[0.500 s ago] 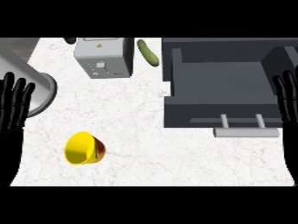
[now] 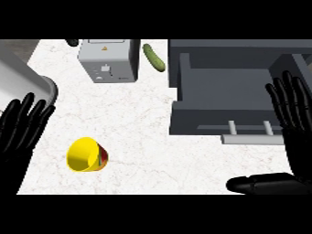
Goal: Pick up the cup, place it into the drawer and close the drawer
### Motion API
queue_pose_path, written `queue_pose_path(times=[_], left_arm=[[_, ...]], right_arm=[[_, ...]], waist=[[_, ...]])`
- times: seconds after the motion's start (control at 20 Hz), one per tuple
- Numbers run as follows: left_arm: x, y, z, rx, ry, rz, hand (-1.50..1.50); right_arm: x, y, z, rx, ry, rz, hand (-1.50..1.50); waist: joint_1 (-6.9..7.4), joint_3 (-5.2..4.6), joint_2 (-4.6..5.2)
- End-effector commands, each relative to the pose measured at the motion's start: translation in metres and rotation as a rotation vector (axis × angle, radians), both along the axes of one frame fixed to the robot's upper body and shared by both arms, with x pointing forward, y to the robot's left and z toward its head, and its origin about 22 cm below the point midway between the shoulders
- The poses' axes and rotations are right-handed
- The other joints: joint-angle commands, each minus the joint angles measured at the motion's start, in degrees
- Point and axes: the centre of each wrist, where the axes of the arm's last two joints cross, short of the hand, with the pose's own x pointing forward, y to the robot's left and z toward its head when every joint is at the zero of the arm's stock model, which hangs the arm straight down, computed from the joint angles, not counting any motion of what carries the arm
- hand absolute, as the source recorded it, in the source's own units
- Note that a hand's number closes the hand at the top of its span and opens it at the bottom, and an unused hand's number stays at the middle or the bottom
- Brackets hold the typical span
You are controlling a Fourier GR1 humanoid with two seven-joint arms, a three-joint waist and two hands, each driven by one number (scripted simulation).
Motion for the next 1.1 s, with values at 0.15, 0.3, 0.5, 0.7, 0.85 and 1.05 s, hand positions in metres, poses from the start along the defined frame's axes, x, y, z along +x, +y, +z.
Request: queue_pose_path(times=[0.15, 0.3, 0.5, 0.7, 0.85, 1.05], left_arm=[[0.009, 0.038, -0.011, -0.097, 0.106, -0.035, -1.5], [-0.008, 0.045, -0.05, -0.035, 0.158, -0.009, -1.5], [0.005, 0.039, -0.081, -0.033, 0.223, 0.015, -1.5], [0.023, 0.061, -0.101, 0.004, 0.246, 0.042, -1.5], [0.021, 0.073, -0.118, -0.011, 0.266, 0.056, -1.5], [0.01, 0.065, -0.149, 0.029, 0.296, 0.083, -1.5]], right_arm=[[0.038, -0.009, 0.004, -0.033, 0.082, 0.057, -1.5], [0.023, -0.002, -0.012, -0.014, 0.084, 0.049, -1.5], [0.042, -0.01, -0.003, -0.028, 0.07, 0.065, -1.5], [0.052, -0.015, -0.009, -0.017, 0.045, 0.065, -1.5], [0.047, -0.014, 0.009, -0.009, 0.035, 0.05, -1.5], [0.036, -0.016, 0.02, -0.029, 0.028, 0.056, -1.5]], waist=[[-0.22, -0.14, -0.04], [-0.35, -0.13, -0.15], [-0.4, -0.14, -0.09], [-0.5, -0.14, 0.01], [-0.56, -0.15, -0.11], [-0.61, -0.14, -0.16]])
